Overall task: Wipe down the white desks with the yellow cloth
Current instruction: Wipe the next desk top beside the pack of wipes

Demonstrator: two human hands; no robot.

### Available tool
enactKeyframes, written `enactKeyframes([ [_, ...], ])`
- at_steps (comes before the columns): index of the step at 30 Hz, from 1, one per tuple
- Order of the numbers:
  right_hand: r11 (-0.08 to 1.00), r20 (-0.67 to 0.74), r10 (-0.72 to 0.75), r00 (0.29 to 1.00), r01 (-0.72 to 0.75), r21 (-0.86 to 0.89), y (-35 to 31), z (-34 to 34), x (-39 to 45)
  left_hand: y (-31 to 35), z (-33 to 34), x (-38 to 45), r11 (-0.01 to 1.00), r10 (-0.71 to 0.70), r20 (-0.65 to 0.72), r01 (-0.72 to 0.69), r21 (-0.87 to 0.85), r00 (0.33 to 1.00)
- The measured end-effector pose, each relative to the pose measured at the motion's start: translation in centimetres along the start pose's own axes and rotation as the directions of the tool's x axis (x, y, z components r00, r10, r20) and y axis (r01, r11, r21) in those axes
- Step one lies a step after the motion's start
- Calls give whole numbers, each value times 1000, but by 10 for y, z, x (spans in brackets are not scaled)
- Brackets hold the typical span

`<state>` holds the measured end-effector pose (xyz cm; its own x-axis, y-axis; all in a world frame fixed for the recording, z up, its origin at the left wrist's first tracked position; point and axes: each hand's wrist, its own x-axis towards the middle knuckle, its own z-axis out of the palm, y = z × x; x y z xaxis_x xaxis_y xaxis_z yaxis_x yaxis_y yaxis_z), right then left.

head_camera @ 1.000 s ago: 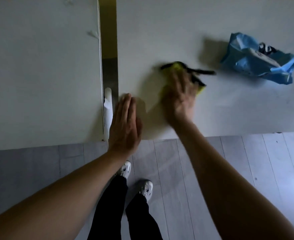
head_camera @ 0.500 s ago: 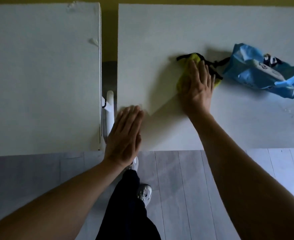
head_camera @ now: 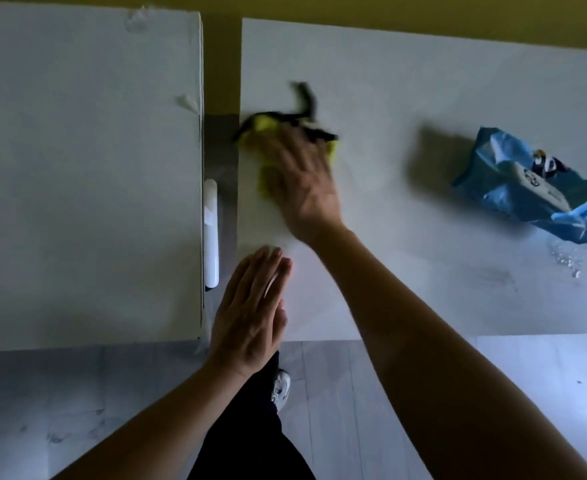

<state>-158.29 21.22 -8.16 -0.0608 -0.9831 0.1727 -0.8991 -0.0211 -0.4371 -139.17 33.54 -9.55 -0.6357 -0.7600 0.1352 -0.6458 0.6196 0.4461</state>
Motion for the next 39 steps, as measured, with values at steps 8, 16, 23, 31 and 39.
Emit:
enactKeyframes([
  [8,858,-193,497,846,-512,-32,102,-51,12,-15,-13,56,994,-109,2,109,-19,994],
  [16,998,74,-60,995,59,15,1,10,94,-19,-4,109,978,-199,-51,202,58,979],
  [23,999,-13,50,999,-50,5,58,-11,86,-17,-7,114,977,-168,-84,177,117,982],
  [31,787,-194,604,773,-616,-8,151,-70,76,-8,2,146,960,-247,-122,260,107,961],
  [39,996,115,-84,990,87,-25,-3,16,160,-11,5,144,952,-256,-110,270,146,960],
])
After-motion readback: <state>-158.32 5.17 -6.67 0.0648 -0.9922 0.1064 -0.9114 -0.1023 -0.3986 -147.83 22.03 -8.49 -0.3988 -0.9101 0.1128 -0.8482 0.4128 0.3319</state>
